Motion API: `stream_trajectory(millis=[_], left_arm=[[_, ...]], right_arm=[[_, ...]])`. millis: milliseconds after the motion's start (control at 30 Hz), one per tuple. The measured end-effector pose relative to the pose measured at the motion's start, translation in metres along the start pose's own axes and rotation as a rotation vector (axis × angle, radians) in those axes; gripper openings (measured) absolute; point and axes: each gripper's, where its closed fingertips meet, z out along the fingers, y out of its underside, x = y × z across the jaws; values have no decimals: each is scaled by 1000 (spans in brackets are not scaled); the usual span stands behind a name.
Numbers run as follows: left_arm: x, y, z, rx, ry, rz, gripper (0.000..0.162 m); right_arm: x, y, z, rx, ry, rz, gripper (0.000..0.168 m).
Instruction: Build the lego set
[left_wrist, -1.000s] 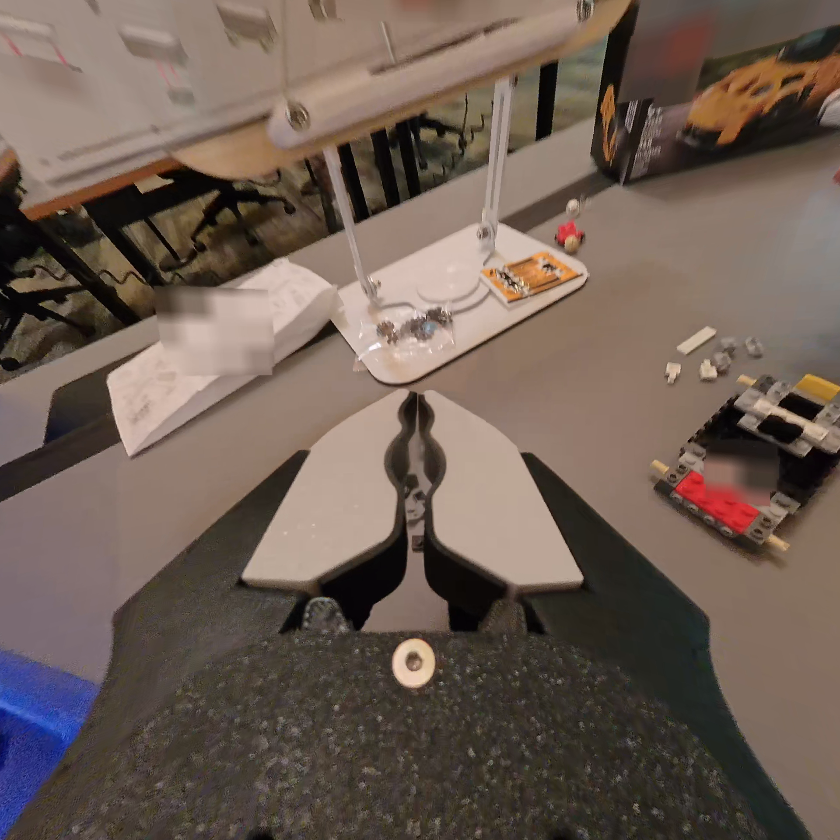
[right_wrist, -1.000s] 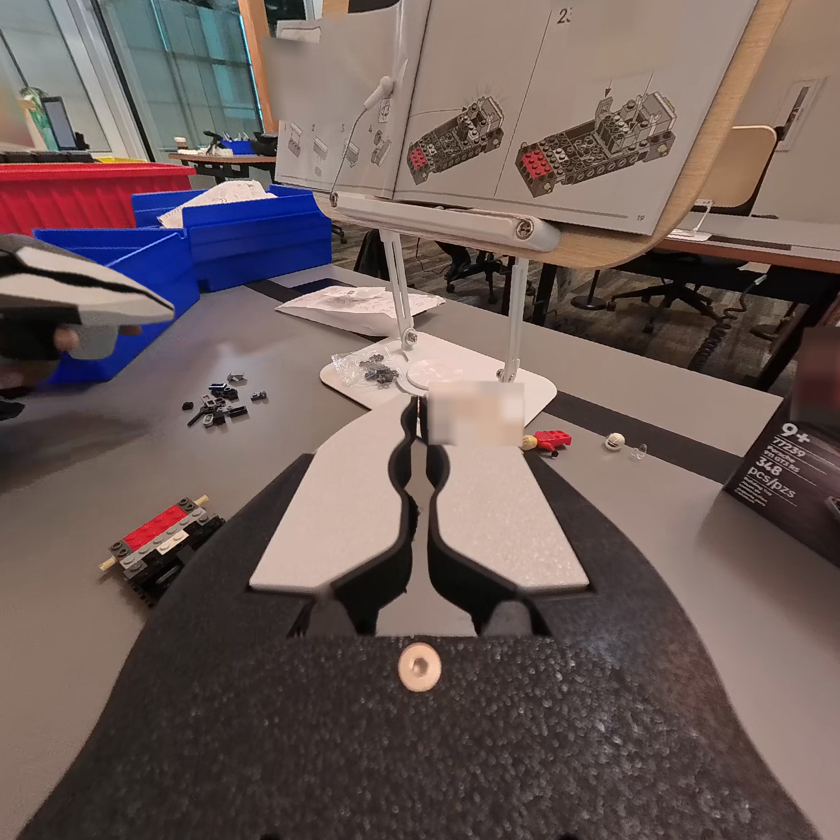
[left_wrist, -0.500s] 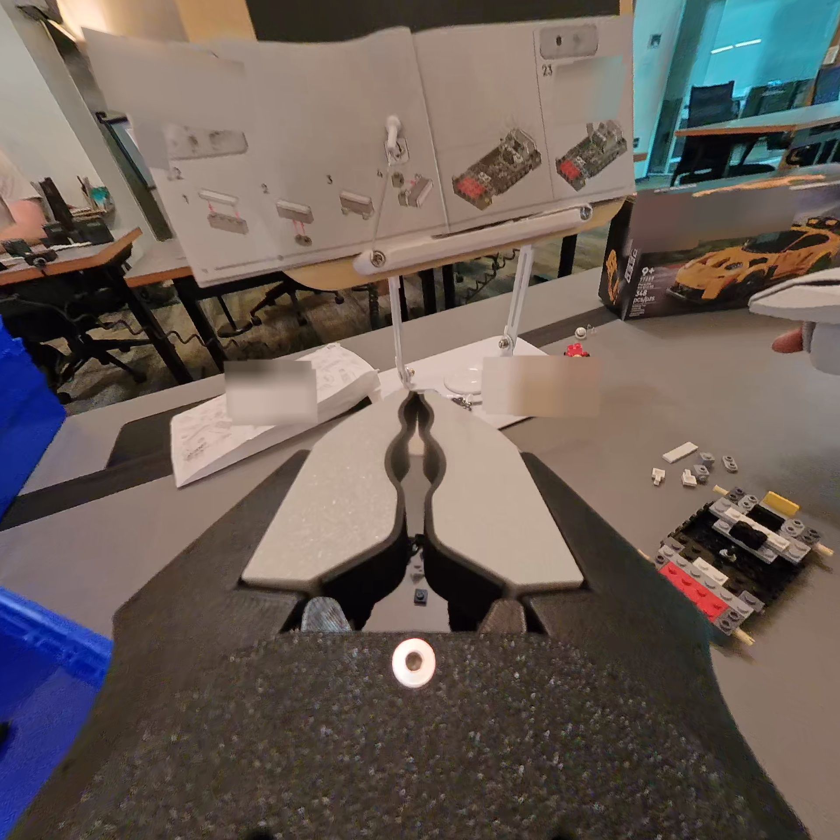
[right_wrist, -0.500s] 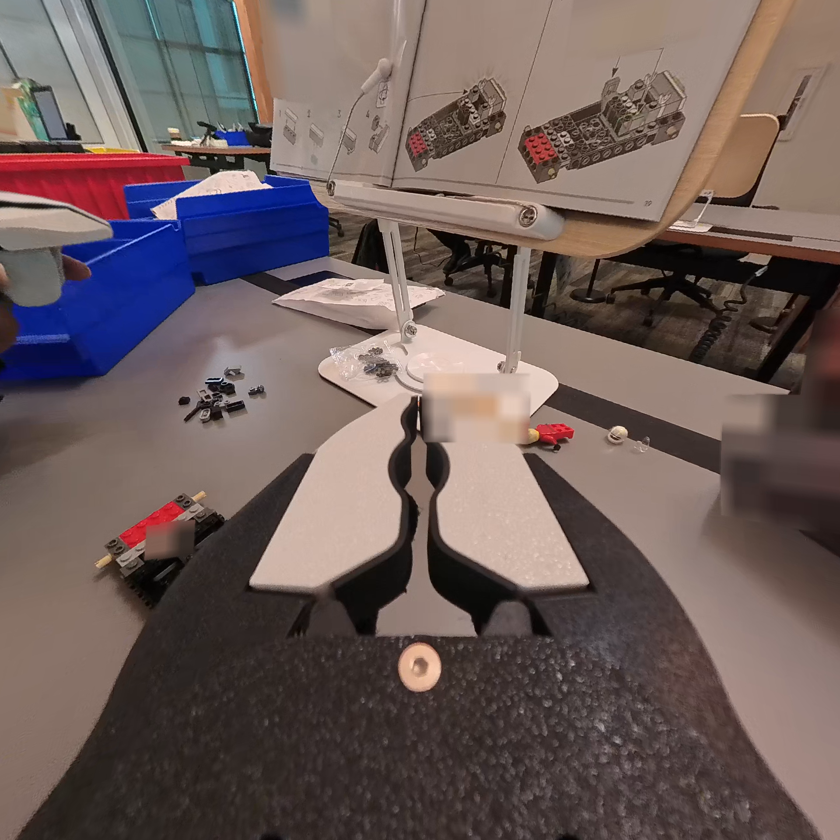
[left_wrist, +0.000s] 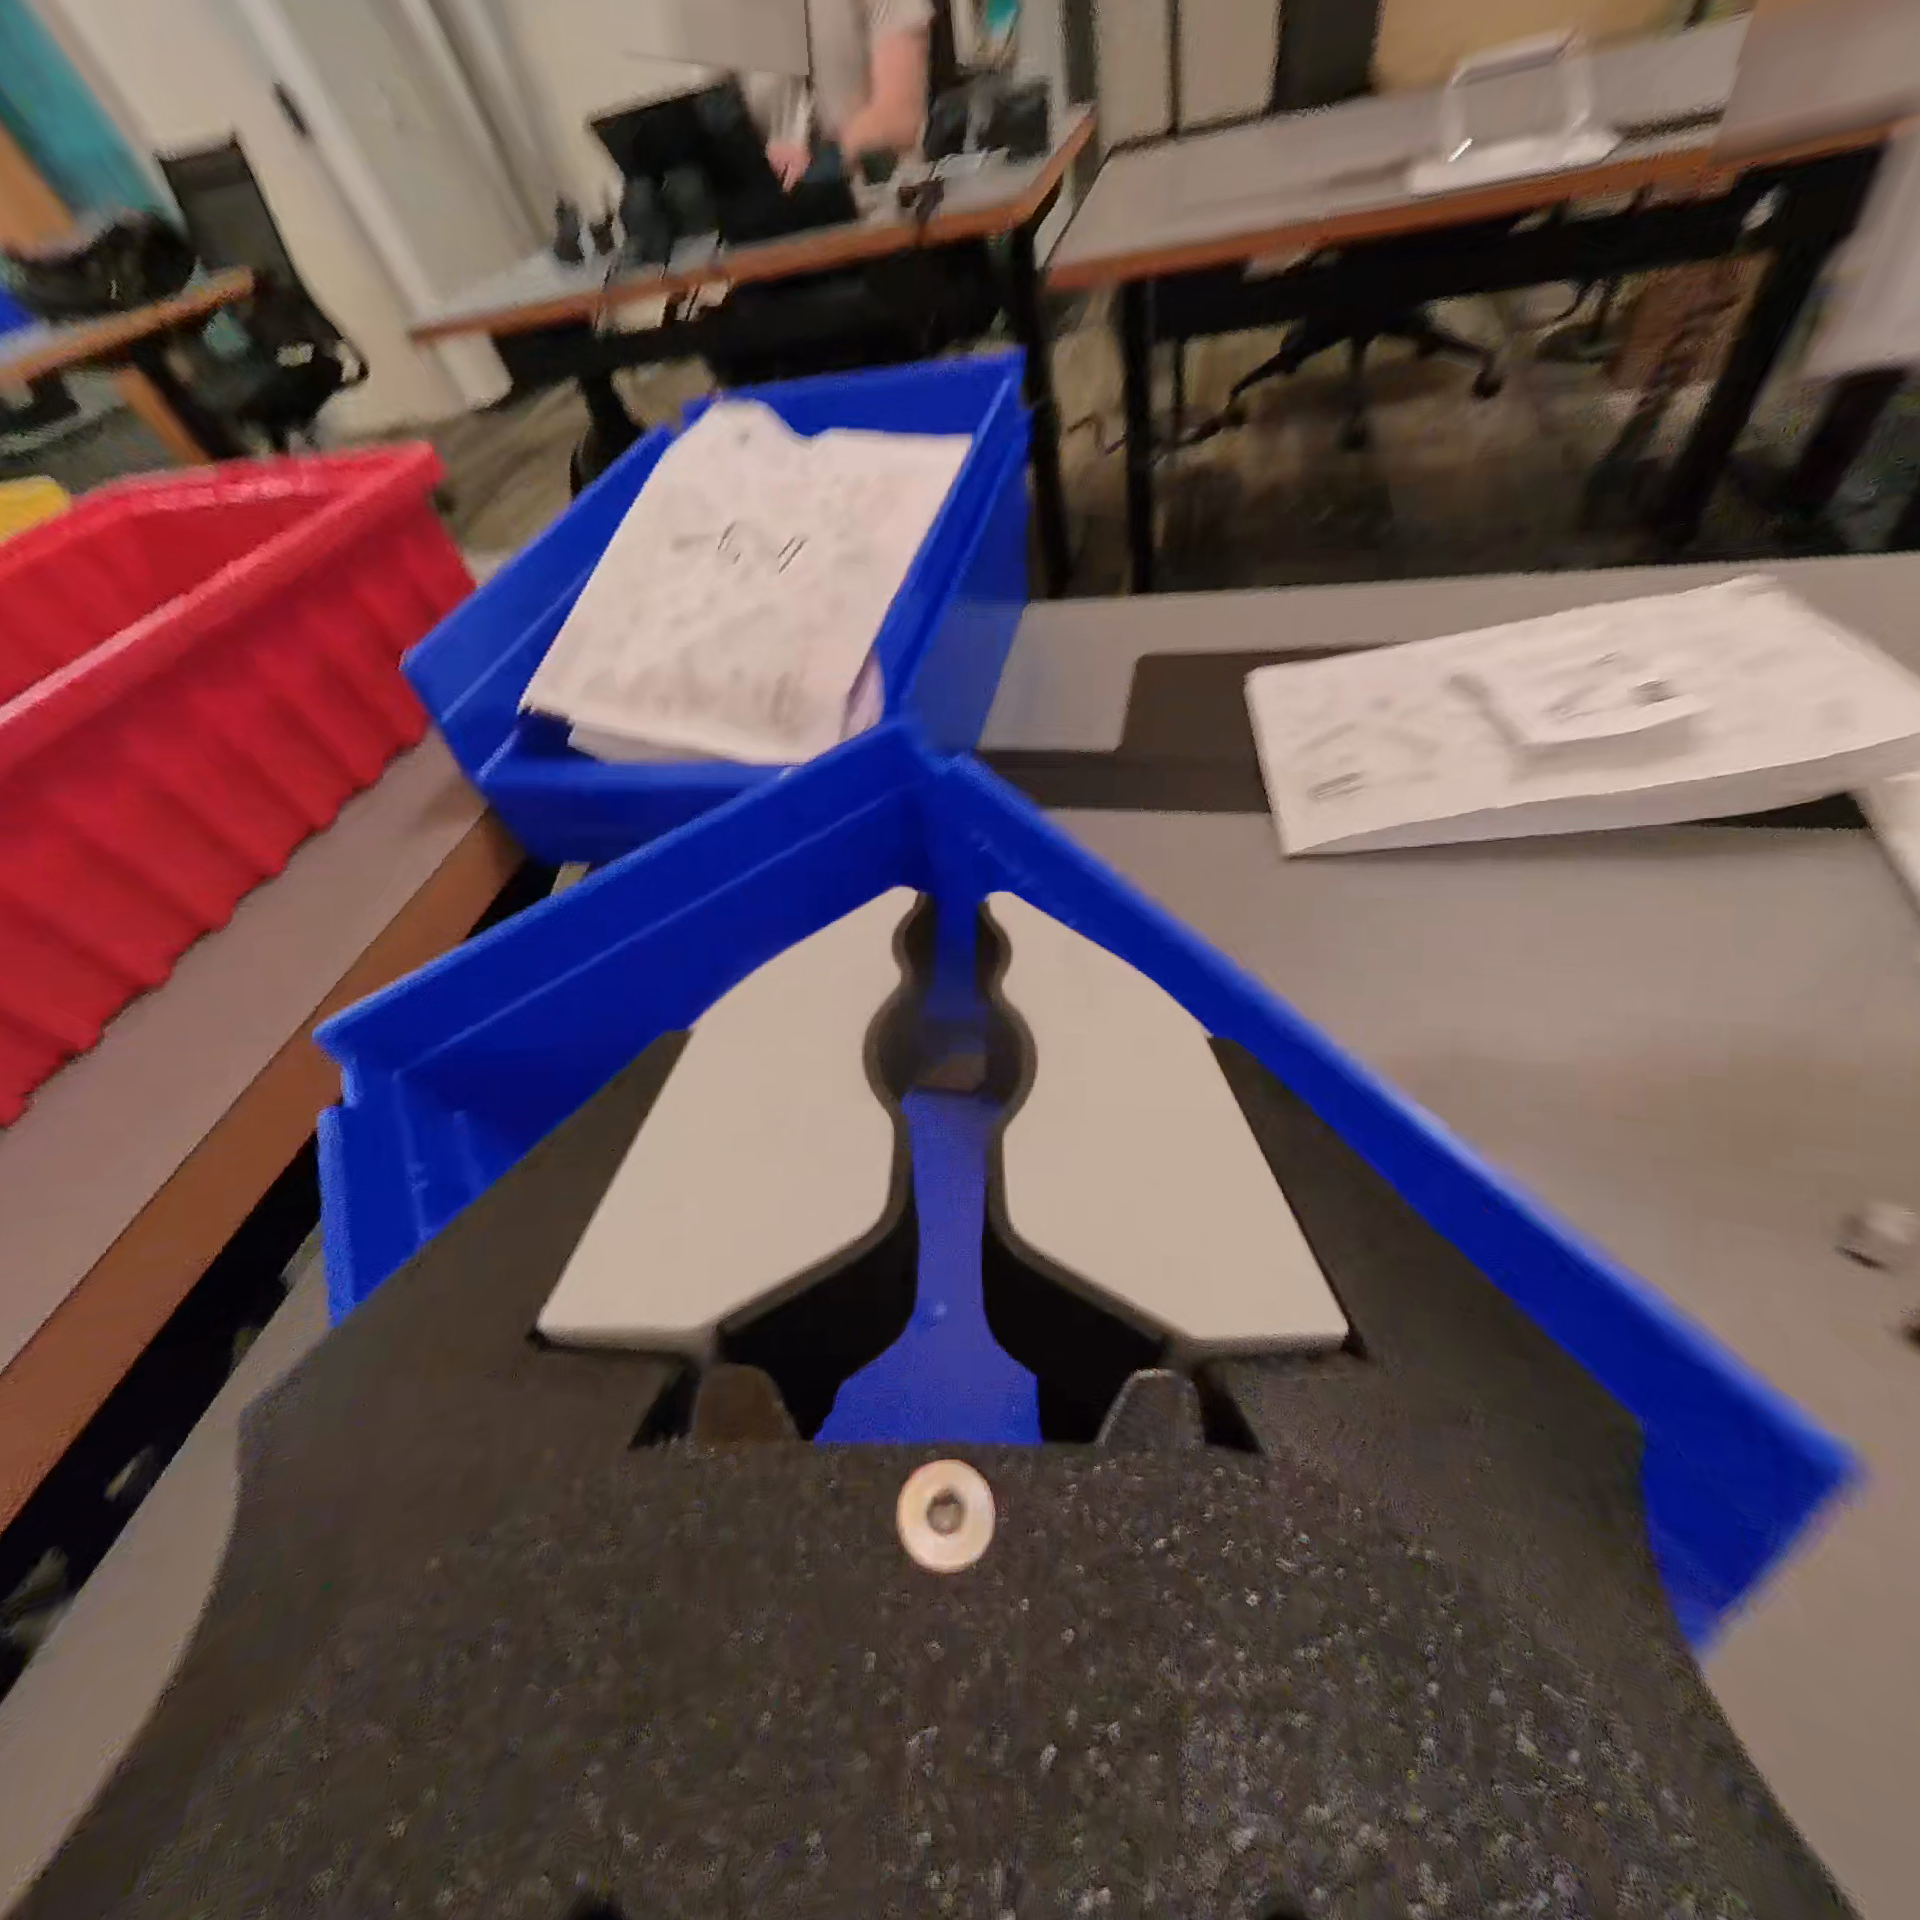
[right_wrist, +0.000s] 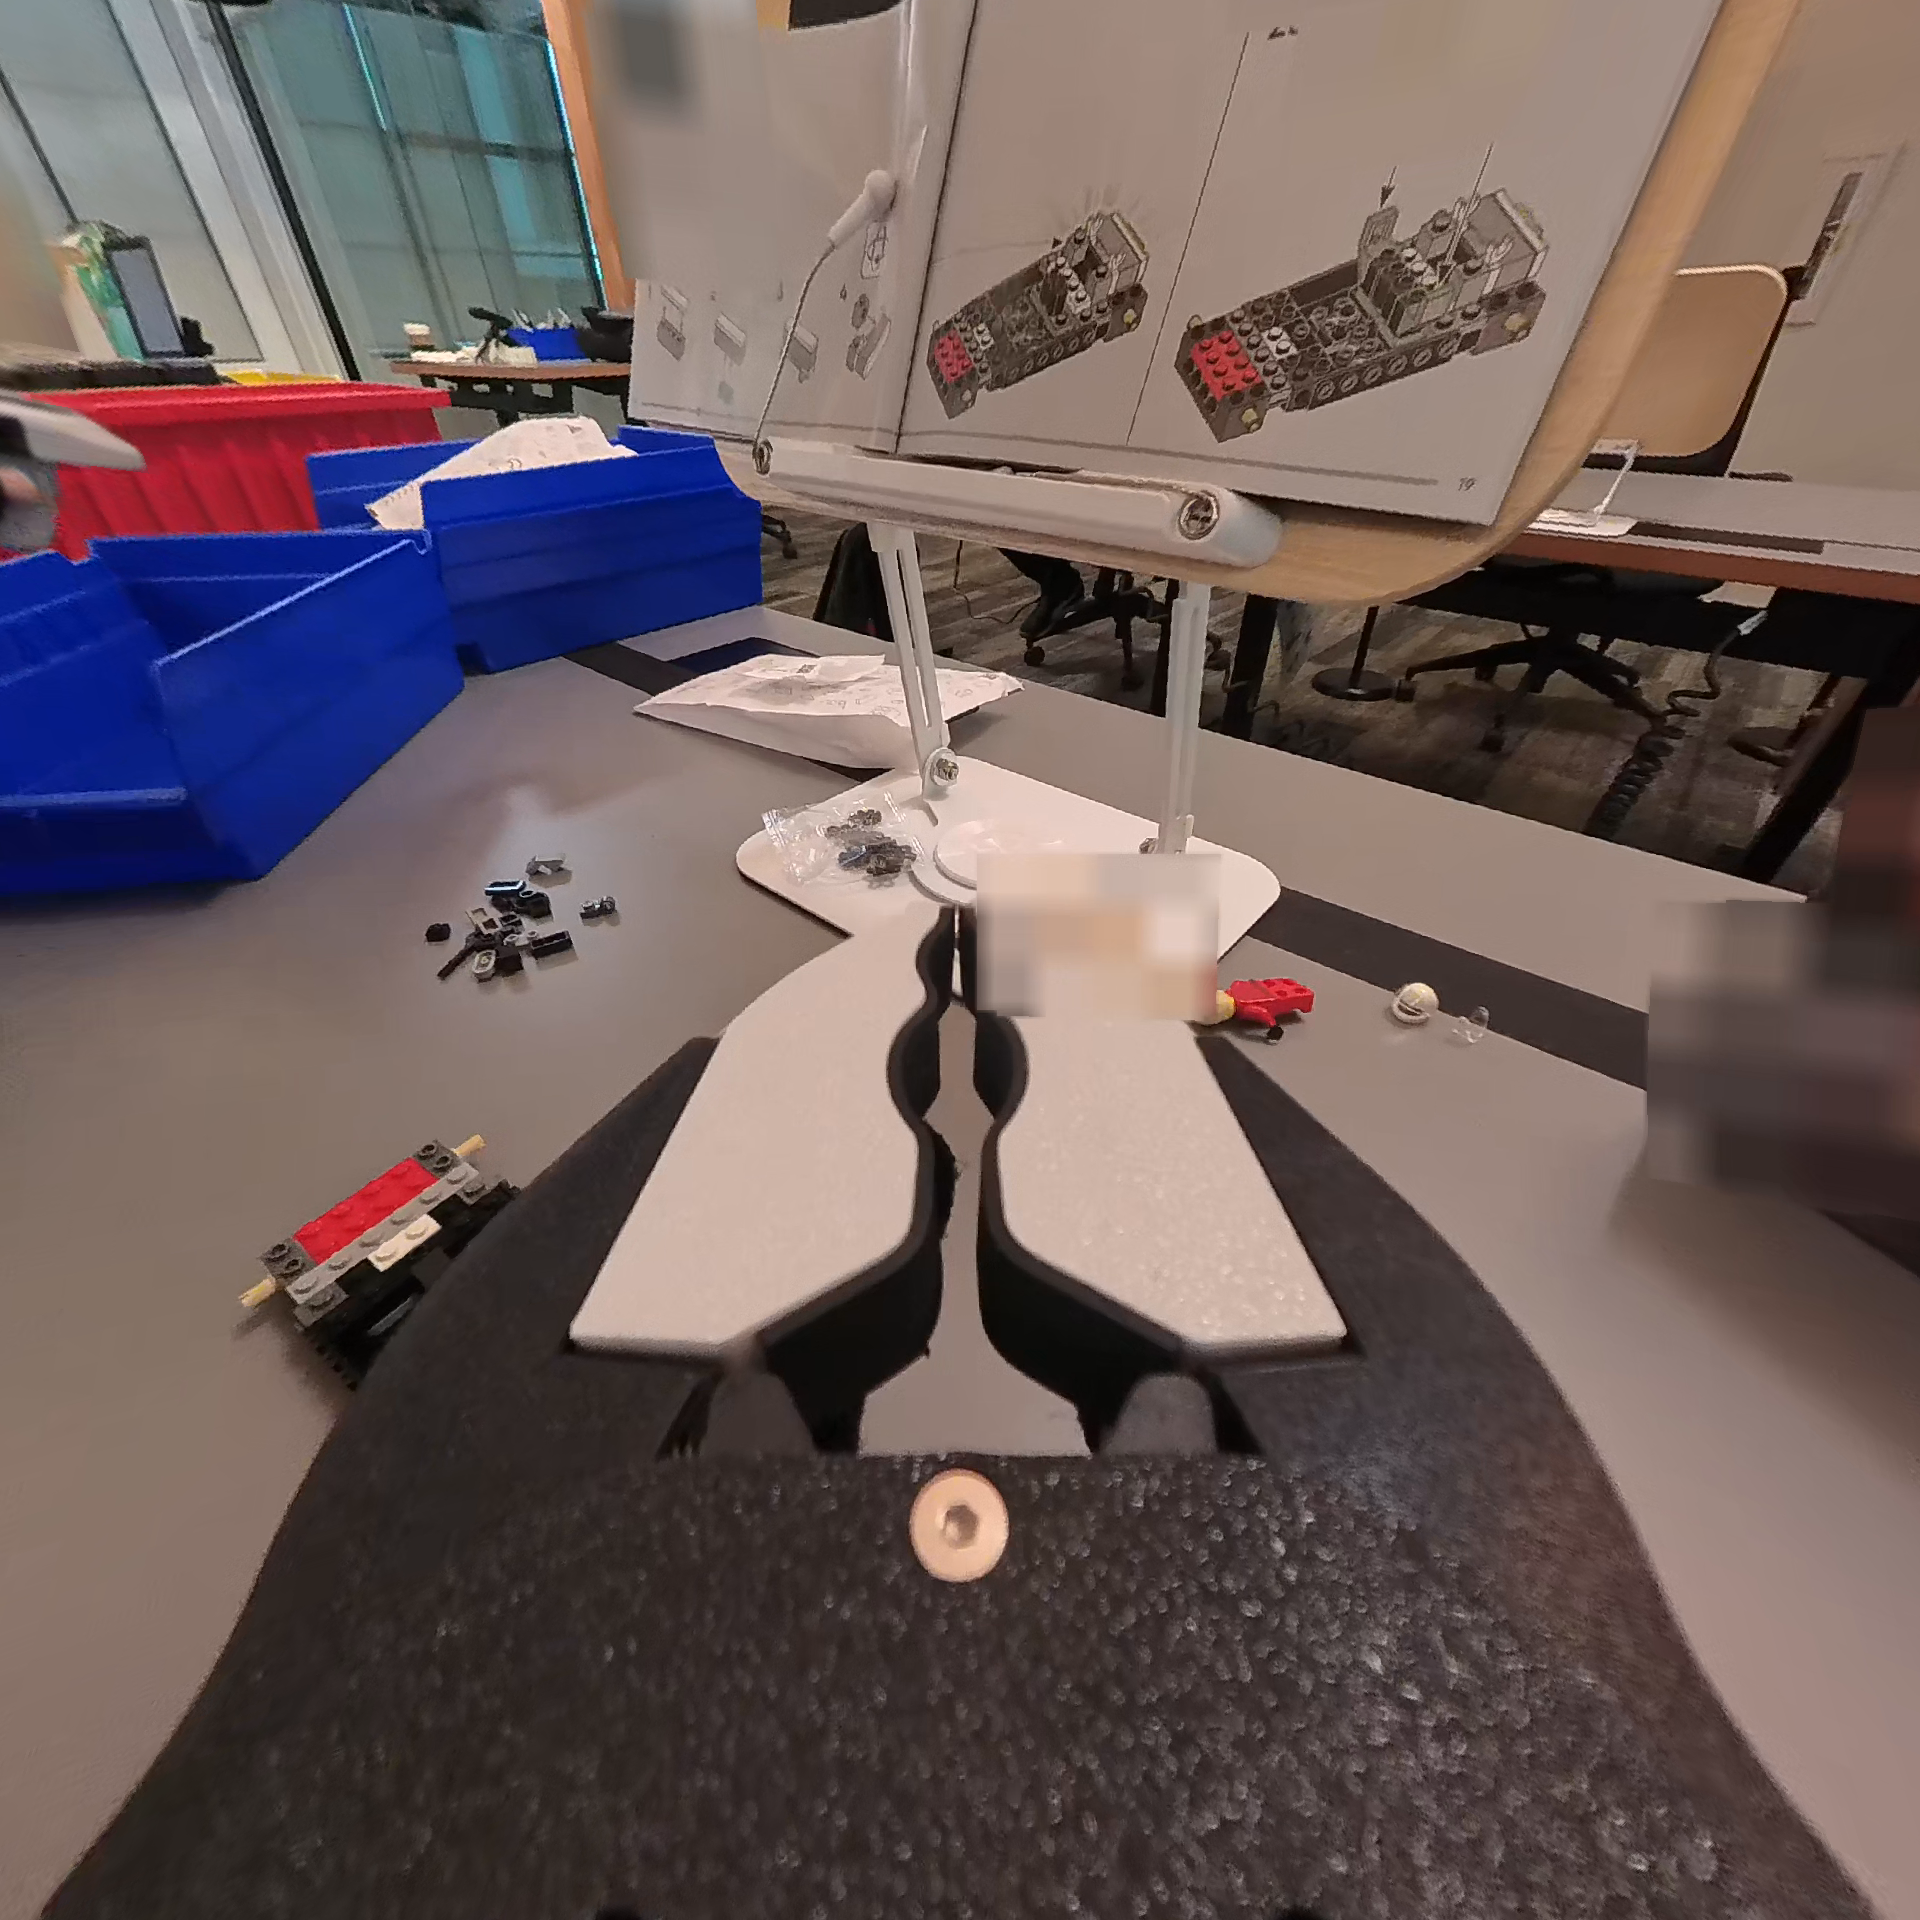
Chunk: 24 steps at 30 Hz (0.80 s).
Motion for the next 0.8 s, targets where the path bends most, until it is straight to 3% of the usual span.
stream_trajectory(millis=[200,533,700,800], left_arm=[[-36,57,43,-235,-72,-31,28],[-65,125,66,-518,-89,-112,37],[-57,156,68,-611,-23,-156,36],[-57,157,68,-615,-14,-157,23]], right_arm=[[1,-1,-1,3,1,6,0],[0,-1,-1,3,-10,16,0],[0,-2,-1,5,-13,21,0],[0,-1,-1,4,-13,22,0]])
